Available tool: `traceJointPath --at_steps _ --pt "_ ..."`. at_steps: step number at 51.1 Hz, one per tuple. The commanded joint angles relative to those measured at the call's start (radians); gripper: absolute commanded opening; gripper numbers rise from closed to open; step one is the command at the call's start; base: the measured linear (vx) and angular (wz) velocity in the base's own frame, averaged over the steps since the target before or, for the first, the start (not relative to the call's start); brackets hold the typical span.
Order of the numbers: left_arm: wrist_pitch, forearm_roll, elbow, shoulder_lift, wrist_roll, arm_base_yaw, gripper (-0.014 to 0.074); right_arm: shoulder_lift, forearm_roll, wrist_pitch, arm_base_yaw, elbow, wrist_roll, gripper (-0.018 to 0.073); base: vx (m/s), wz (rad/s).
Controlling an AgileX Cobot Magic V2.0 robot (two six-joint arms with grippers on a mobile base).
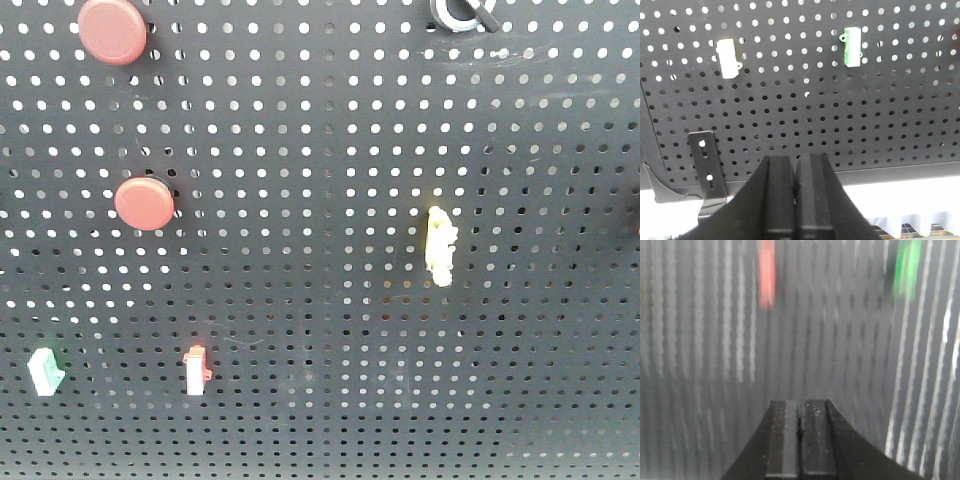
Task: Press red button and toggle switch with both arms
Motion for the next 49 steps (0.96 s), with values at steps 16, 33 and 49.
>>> traceJointPath --at_steps 16,33,49 --pt "-0.085 -0.010 0.027 -0.014 -0.008 0.003 0.0002 -0.016 -0.023 -0.063 -0.008 0.140 0.063 0.0000 0.00 0.00" --pt "-0.085 -0.010 0.027 -0.014 -0.008 0.003 0.0002 -0.016 -0.023 -0.063 -0.008 0.140 0.063 0.0000 0.00 0.00" --pt "-0.085 -0.010 0.027 -0.014 -0.008 0.003 0.0002 -0.016 -0.023 -0.063 -0.008 0.140 0.063 0.0000 0.00 0.00"
